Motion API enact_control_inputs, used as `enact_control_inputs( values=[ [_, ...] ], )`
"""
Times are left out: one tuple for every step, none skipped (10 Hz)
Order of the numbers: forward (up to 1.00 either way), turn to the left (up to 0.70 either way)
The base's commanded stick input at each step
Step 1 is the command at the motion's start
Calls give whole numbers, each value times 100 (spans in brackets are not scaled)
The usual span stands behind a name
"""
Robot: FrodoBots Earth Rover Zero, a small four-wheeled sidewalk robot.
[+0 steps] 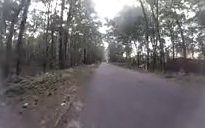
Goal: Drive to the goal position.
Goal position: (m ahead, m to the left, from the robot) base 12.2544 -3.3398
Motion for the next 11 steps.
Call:
enact_control_inputs(
  values=[
    [70,-1],
    [70,-1],
    [70,-1],
    [70,-2],
    [70,-19],
    [70,-27],
    [70,-6],
    [70,-3],
    [70,-2],
    [70,-1],
    [70,-1]
  ],
)
